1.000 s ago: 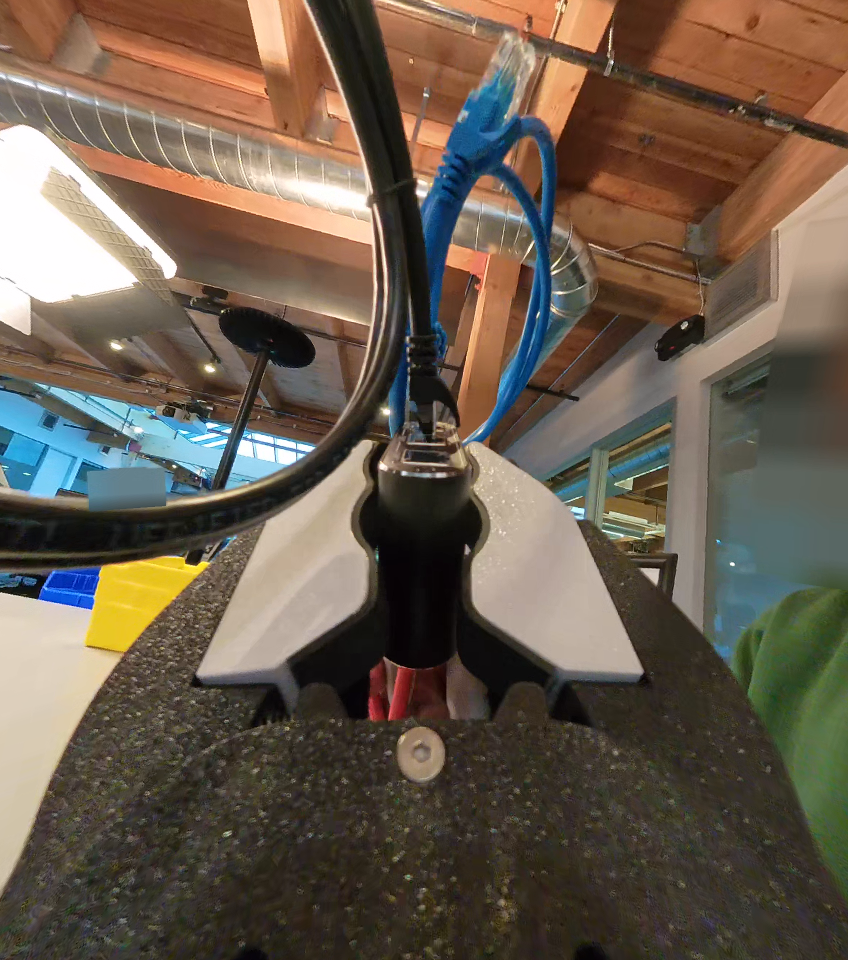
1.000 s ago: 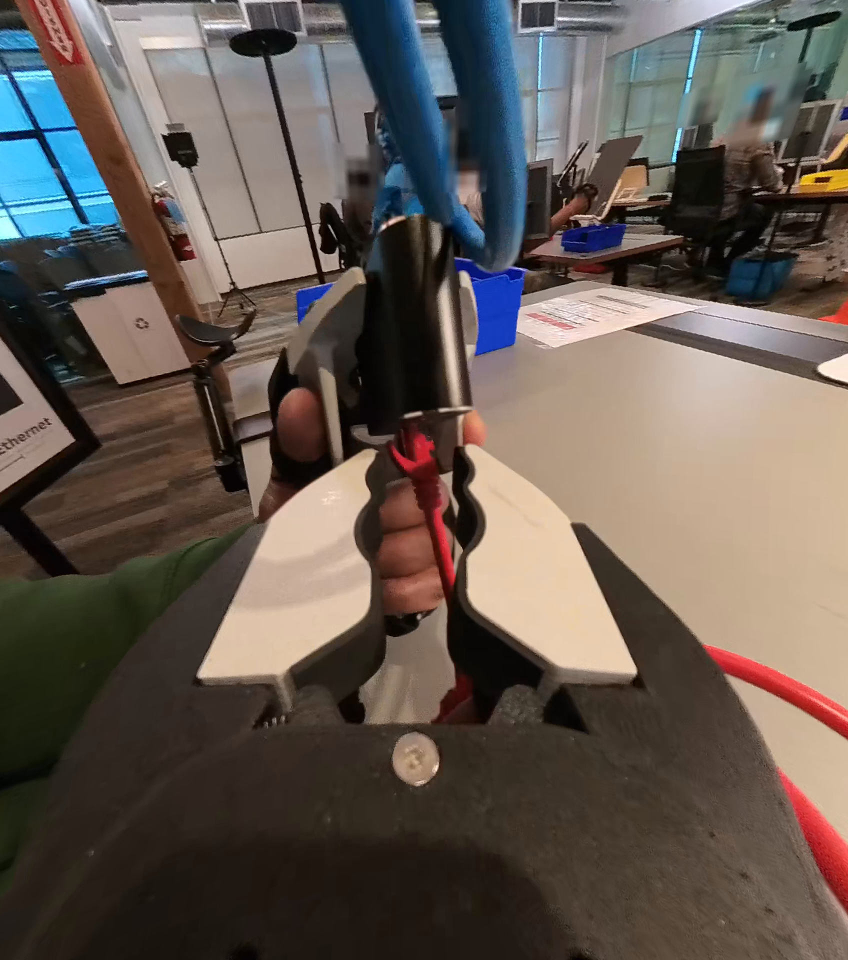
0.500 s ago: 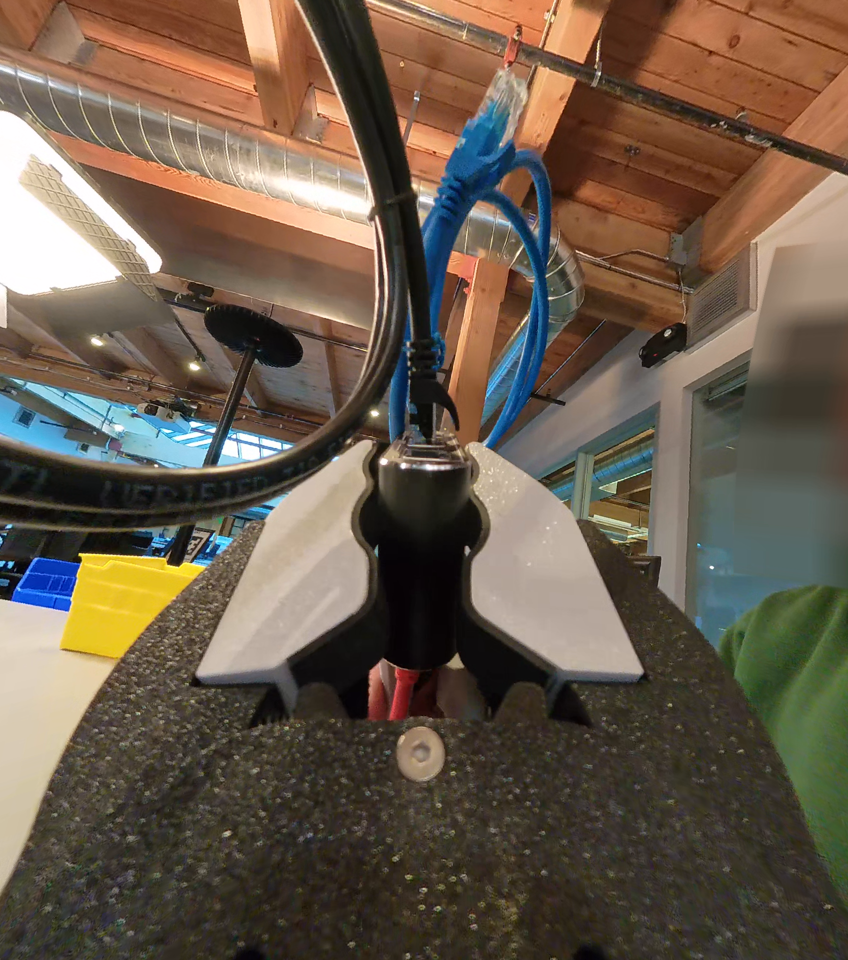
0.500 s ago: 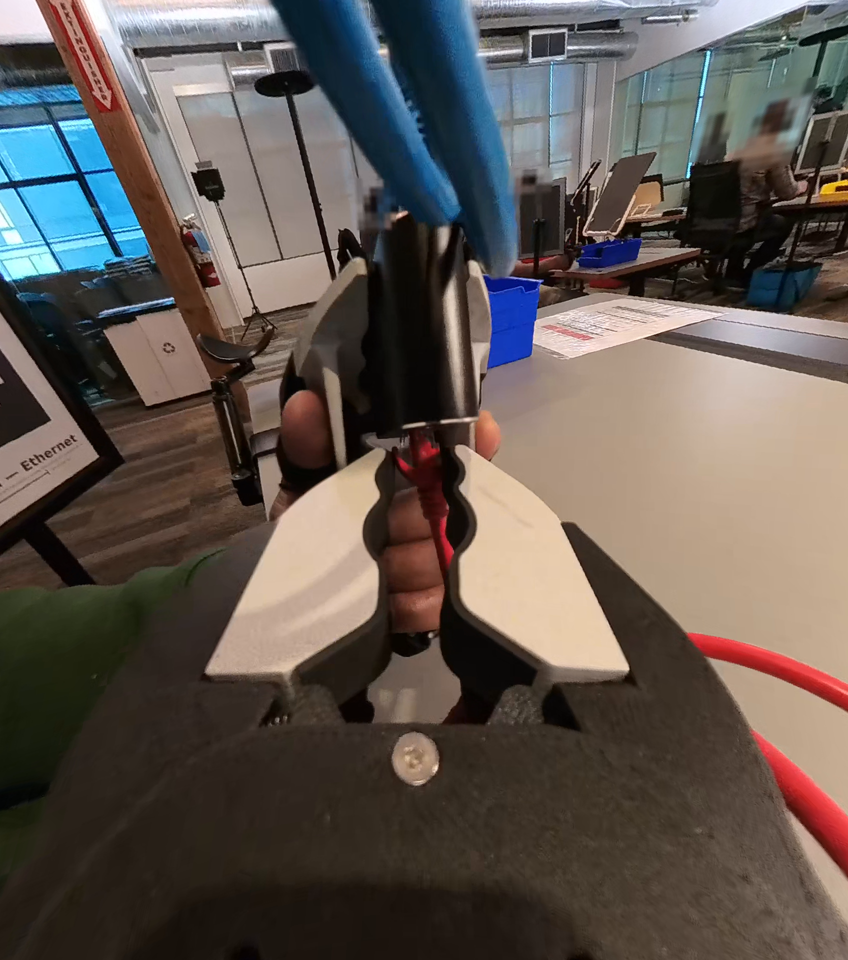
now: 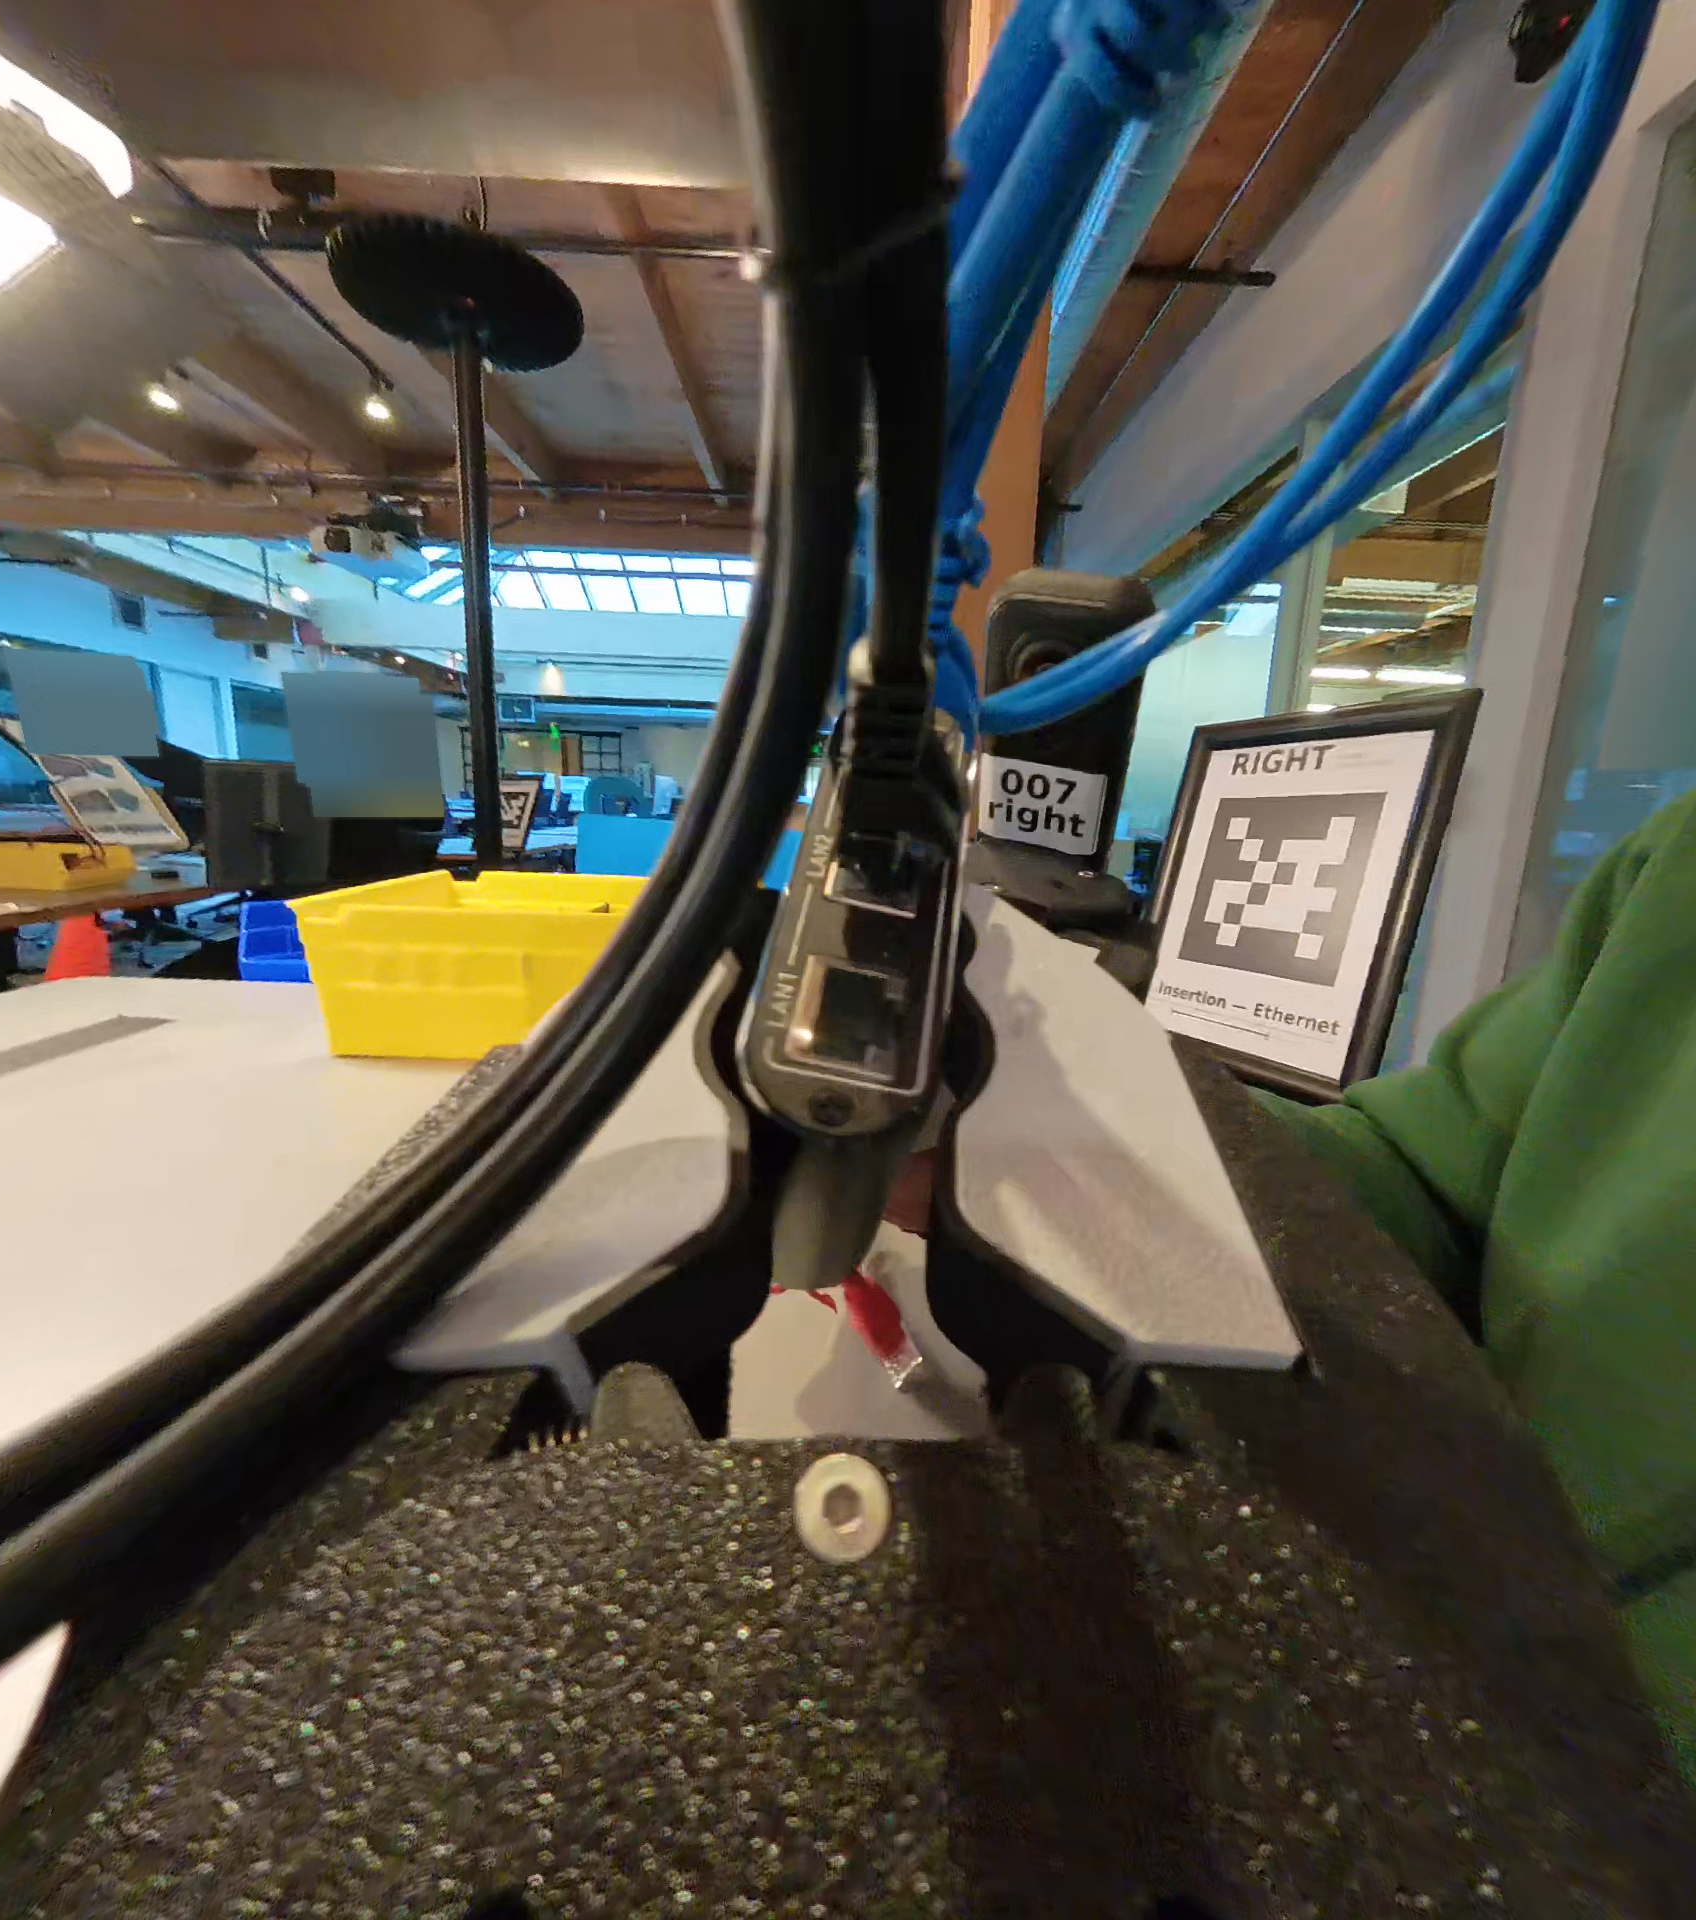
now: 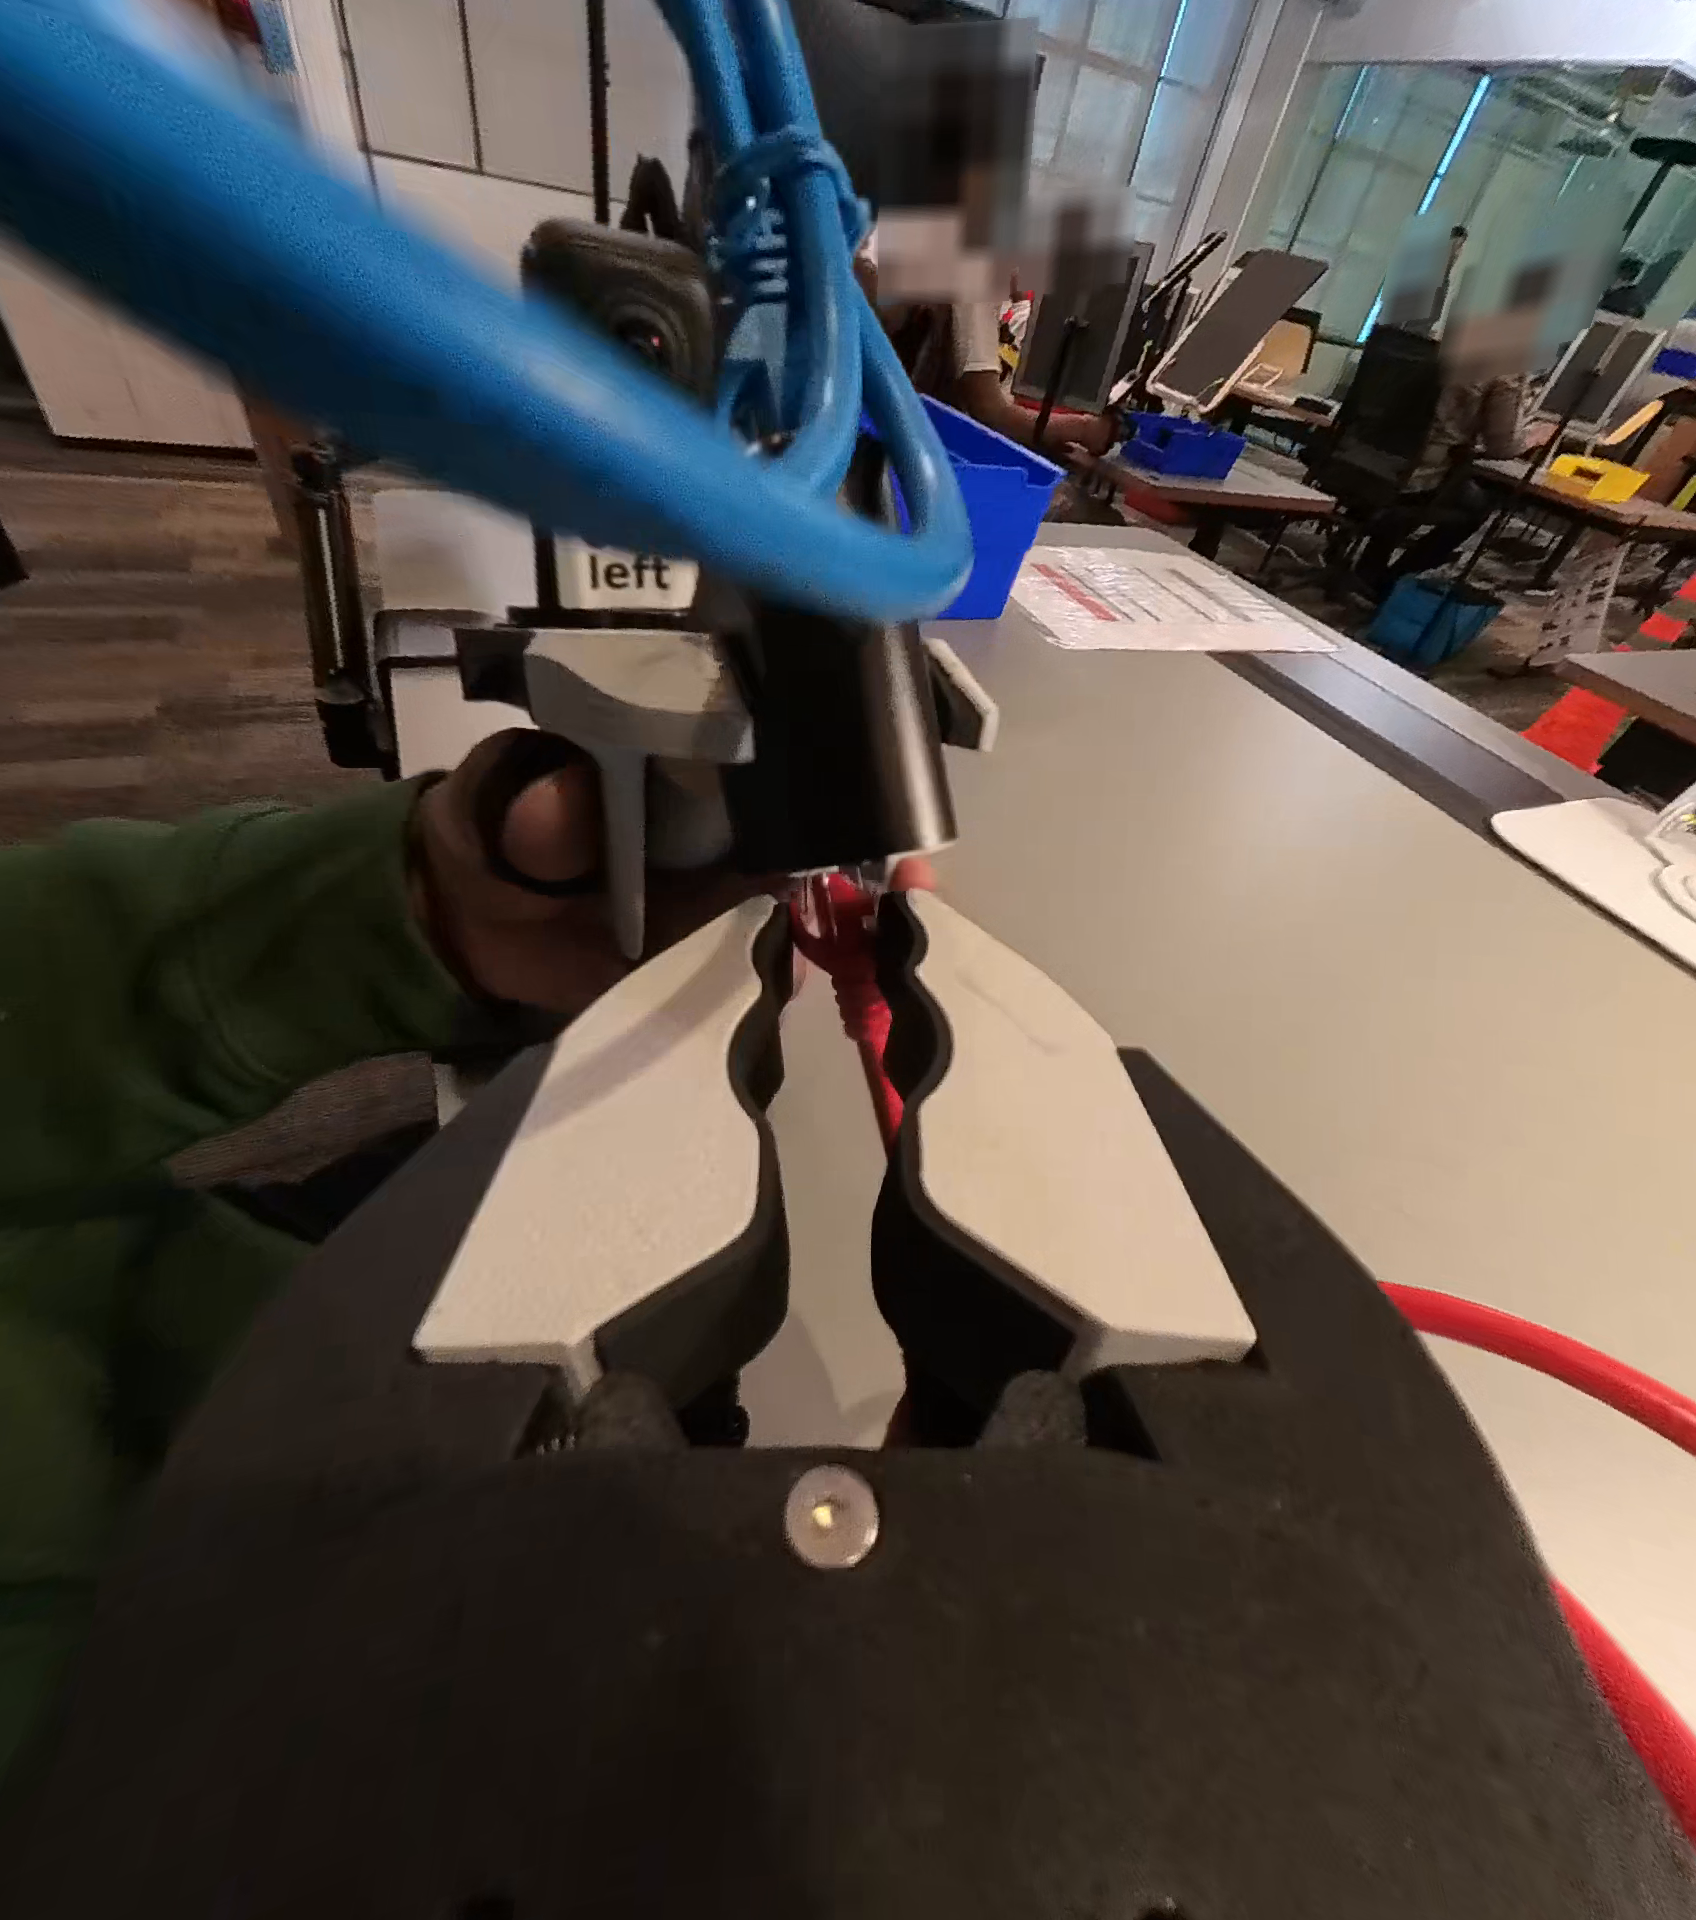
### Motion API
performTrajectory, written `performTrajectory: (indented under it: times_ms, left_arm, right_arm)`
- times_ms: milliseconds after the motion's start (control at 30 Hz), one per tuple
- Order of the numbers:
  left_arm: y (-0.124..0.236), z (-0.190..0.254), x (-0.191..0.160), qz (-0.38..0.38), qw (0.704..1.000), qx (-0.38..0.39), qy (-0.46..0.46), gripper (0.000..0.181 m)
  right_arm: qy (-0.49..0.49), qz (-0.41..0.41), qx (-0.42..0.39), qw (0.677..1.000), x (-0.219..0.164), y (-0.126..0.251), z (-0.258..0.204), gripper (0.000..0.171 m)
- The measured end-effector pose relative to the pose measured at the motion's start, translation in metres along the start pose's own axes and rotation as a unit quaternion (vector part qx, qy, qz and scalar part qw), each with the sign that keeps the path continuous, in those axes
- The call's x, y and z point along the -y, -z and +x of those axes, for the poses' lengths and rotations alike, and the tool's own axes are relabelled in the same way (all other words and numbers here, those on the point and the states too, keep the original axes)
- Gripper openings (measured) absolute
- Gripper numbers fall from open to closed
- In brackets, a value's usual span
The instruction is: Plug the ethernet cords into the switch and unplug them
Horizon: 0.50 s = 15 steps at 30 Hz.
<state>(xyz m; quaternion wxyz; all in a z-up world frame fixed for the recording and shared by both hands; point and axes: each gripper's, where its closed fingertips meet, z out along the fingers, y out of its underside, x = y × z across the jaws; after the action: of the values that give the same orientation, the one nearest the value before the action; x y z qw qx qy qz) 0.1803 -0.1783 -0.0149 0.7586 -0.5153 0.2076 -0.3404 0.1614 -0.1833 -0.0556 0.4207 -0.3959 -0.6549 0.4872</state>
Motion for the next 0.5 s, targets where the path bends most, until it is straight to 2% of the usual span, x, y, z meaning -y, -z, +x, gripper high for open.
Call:
performTrajectory:
  times_ms: [333, 367, 433, 467, 500]
  left_arm:
    - [0.005, 0.011, 0.015, 0.043, 0.998, -0.024, -0.03, 0.031]
    - [0.005, 0.012, 0.015, 0.041, 0.998, -0.023, -0.037, 0.003]
    - [0.003, 0.011, 0.011, 0.027, 0.998, -0.012, -0.056, 0.002]
    - [0.003, 0.01, 0.01, 0.019, 0.998, -0.007, -0.066, 0.03]
    - [0.002, 0.009, 0.008, 0.011, 0.997, 0.002, -0.076, 0.03]
  right_arm:
    - [-0.048, 0.035, -0.015, 0.998, 0.018, 0.0, -0.005, 0.016]
    - [-0.056, 0.039, -0.014, 0.998, 0.018, 0.001, -0.005, 0.016]
    - [-0.08, 0.04, -0.01, 0.996, 0.016, 0.002, -0.004, 0.015]
    - [-0.09, 0.041, -0.004, 0.995, 0.015, 0.002, -0.003, 0.015]
    - [-0.106, 0.041, 0.001, 0.994, 0.013, 0.002, -0.002, 0.015]
